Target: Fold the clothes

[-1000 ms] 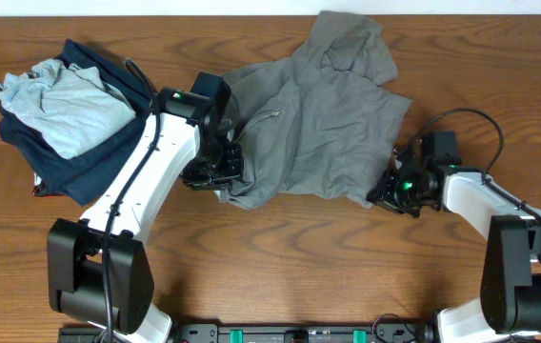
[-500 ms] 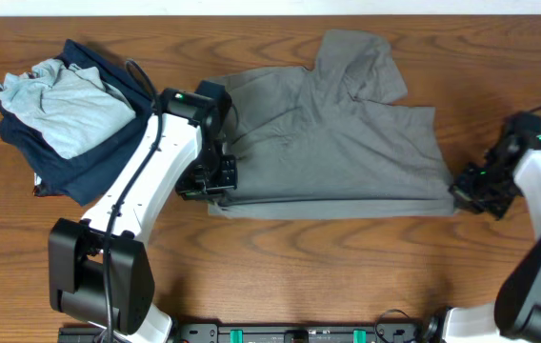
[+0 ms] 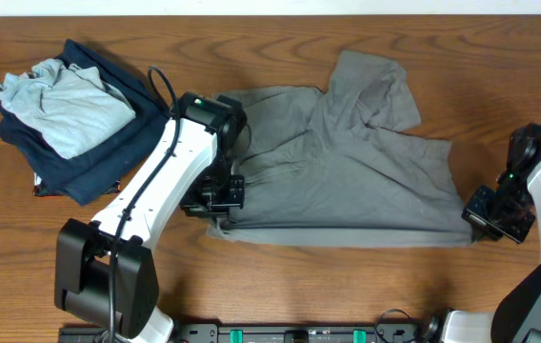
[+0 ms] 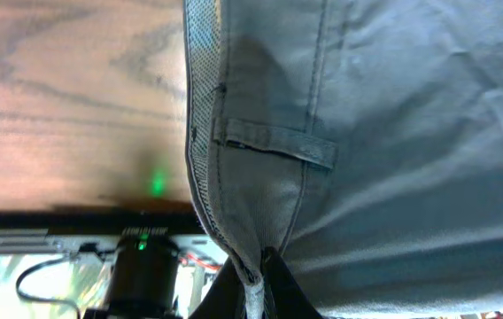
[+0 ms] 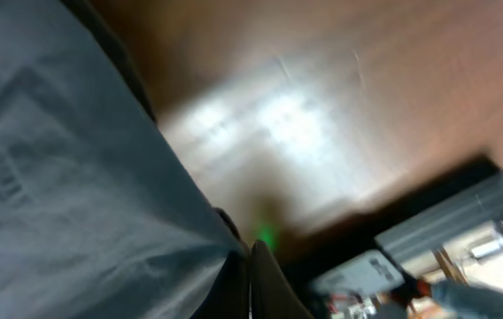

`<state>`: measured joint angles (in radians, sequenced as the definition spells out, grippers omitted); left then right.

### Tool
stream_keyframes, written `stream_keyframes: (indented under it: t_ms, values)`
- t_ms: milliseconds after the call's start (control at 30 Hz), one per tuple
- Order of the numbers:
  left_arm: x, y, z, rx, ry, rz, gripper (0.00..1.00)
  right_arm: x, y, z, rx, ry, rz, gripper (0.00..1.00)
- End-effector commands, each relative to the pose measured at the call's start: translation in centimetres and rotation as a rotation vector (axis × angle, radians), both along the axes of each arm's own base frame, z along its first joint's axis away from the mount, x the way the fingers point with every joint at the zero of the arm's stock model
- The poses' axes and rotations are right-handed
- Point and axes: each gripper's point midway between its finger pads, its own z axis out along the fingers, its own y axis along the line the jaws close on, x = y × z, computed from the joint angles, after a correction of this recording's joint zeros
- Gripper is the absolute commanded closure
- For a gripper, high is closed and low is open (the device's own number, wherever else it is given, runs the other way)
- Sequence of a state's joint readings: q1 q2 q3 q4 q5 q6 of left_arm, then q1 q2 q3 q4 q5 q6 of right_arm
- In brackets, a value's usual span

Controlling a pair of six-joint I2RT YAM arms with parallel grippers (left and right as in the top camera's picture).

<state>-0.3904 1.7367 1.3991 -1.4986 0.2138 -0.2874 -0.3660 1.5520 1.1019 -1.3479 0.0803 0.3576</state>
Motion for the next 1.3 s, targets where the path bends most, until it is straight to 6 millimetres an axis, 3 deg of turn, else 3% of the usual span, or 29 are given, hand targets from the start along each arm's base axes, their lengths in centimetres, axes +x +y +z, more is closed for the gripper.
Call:
stream_keyframes:
  t_ms: [0, 33, 67, 200, 267, 400, 533, 667, 767, 833, 1000, 1267]
  values:
    - [0.0, 1.9, 0.0, 0.092, -0.012, -0.027, 0.44, -0.9, -3.0, 0.7, -0.160, 0.039, -0.022, 0.95]
    - [0.1, 1.9, -0.1, 0.091, -0.015, -0.027, 0.25, -0.9, -3.0, 0.7, -0.160, 0.039, -0.022, 0.89]
    - [0.2, 1.8, -0.1, 0.089, -0.020, -0.026, 0.20, -0.8, -3.0, 0.6, -0.158, 0.034, -0.023, 0.81]
    - [1.0, 1.5, -0.3, 0.074, -0.054, -0.027, 0.18, 0.5, -2.7, 0.5, -0.136, -0.022, -0.033, 0.75]
    - [2.4, 1.1, -0.4, 0.049, -0.112, -0.031, 0.18, 2.4, -2.0, 0.6, -0.079, -0.104, -0.019, 0.73]
    - [8.7, 0.3, -0.3, 0.001, -0.360, -0.008, 0.20, 8.3, 1.9, 1.9, 0.168, -0.379, 0.137, 0.67]
    - [15.7, 0.5, 0.0, -0.058, -0.612, 0.069, 0.20, 14.2, 6.7, 5.4, 0.357, -0.669, 0.336, 0.65]
    - [20.2, 2.1, -0.7, -0.076, -0.724, 0.169, 0.20, 17.8, 9.6, 7.3, 0.342, -0.810, 0.481, 0.53]
    - [22.5, 1.9, -2.3, -0.155, -0.739, 0.204, 0.21, 20.1, 12.1, 8.4, 0.315, -0.899, 0.572, 0.44]
    - [23.3, 1.0, -3.7, -0.227, -0.725, 0.194, 0.22, 21.0, 13.4, 8.3, 0.292, -0.908, 0.584, 0.37]
    - [24.1, -0.1, -7.9, -0.273, -0.666, 0.192, 0.23, 22.8, 16.6, 6.2, 0.335, -0.845, 0.561, 0.38]
    - [22.9, -0.1, -13.4, -0.254, -0.544, 0.202, 0.23, 29.4, 18.7, 3.0, 0.270, -0.822, 0.568, 0.42]
